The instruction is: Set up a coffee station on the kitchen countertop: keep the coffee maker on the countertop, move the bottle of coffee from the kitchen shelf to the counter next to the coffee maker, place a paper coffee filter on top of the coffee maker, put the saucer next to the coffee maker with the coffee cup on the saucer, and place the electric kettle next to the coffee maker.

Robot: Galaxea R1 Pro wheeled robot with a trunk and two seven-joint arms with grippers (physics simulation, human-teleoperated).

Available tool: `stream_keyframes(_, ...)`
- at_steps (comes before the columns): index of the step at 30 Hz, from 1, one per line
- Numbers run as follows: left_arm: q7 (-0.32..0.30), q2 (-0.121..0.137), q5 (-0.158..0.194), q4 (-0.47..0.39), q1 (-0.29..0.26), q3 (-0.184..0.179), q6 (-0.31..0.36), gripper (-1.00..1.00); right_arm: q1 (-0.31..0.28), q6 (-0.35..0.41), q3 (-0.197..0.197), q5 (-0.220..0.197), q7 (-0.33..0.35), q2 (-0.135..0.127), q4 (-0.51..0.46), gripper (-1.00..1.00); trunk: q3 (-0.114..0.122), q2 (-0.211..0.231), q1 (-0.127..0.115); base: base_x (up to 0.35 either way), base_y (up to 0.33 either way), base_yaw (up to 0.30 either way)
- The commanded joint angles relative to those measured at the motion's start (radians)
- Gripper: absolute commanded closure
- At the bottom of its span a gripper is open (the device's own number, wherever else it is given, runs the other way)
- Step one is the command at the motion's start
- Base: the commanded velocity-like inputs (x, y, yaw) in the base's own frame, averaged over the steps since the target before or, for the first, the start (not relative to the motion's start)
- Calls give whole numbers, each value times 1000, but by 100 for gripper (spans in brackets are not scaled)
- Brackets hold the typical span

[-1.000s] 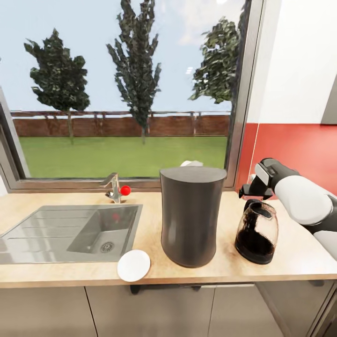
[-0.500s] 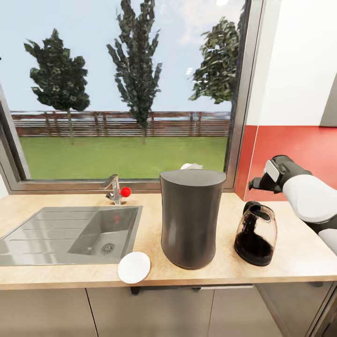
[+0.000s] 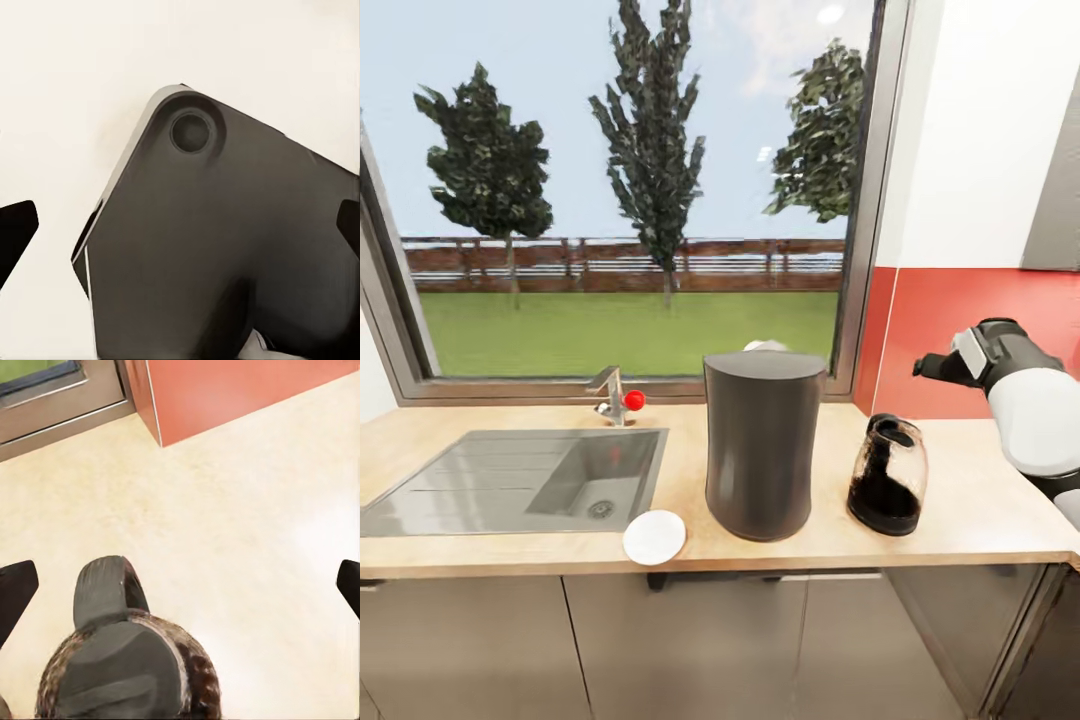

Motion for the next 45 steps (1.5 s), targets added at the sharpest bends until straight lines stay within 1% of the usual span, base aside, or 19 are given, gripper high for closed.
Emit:
stream_keyframes(1,-7,-2,8,-1,0,3,-1,-100,-1,4,-5,1,11,1,-10,-100,-1,-1,0,-327,0,0)
stream_keyframes(2,-7,-13,10,-8,0,6,-1,-100,-1,25,2,2,70,19,-72,-100,-1,-1,0,-328,0,0)
stream_keyframes(3,-7,-16,11,-16,0,6,-2,-100,-1,33,2,1,71,20,-70,-100,-1,-1,0,-328,0,0)
stream_keyframes(4,-8,-20,11,-34,0,6,-2,-100,-1,65,1,2,70,19,-67,-100,-1,-1,0,-328,0,0)
stream_keyframes(6,-8,-21,11,-43,0,5,-2,-100,-1,71,1,2,69,20,-62,-100,-1,-1,0,-328,-10,0)
stream_keyframes(12,-9,-23,11,-65,0,7,-1,-100,-1,64,1,1,66,18,-21,-100,-1,-1,0,-324,-81,0)
stream_keyframes(21,-9,-30,12,-70,0,8,-2,-100,-1,57,0,1,65,16,-10,-100,-1,-1,0,-314,-143,0)
stream_keyframes(25,-9,-40,11,-70,0,7,-2,-100,-1,53,-1,2,65,10,-9,-100,-1,-1,0,-312,-151,0)
stream_keyframes(29,-9,-44,10,-70,0,7,-2,-100,-1,50,-1,3,64,10,6,-100,-1,-1,0,-312,-141,0)
stream_keyframes(33,-9,-49,11,-70,0,7,-3,-100,-1,40,0,10,63,10,81,-100,-1,-1,0,-314,-105,0)
stream_keyframes(36,-9,-51,11,-70,0,7,-6,-100,-1,-19,1,8,54,9,178,-100,-1,-1,0,-320,-25,0)
stream_keyframes(37,-9,-51,11,-70,0,7,-5,-100,-1,-26,1,8,51,9,190,-100,-1,-1,0,-321,-13,0)
stream_keyframes(41,-9,-55,9,-73,0,6,-4,-100,0,-76,1,6,-4,13,284,-100,-1,-1,0,-323,-3,0)
stream_keyframes(43,-10,-54,9,-80,0,5,-4,-100,7,-103,2,5,-36,17,307,-100,-1,-1,0,-325,-1,0)
stream_keyframes(44,-10,-53,9,-85,0,4,-3,-100,24,-114,2,4,-64,26,316,-100,-1,-1,0,-327,0,0)
stream_keyframes(45,-10,-53,9,-86,0,4,-3,-100,29,-115,2,4,-66,29,316,-100,-1,-1,0,-327,0,0)
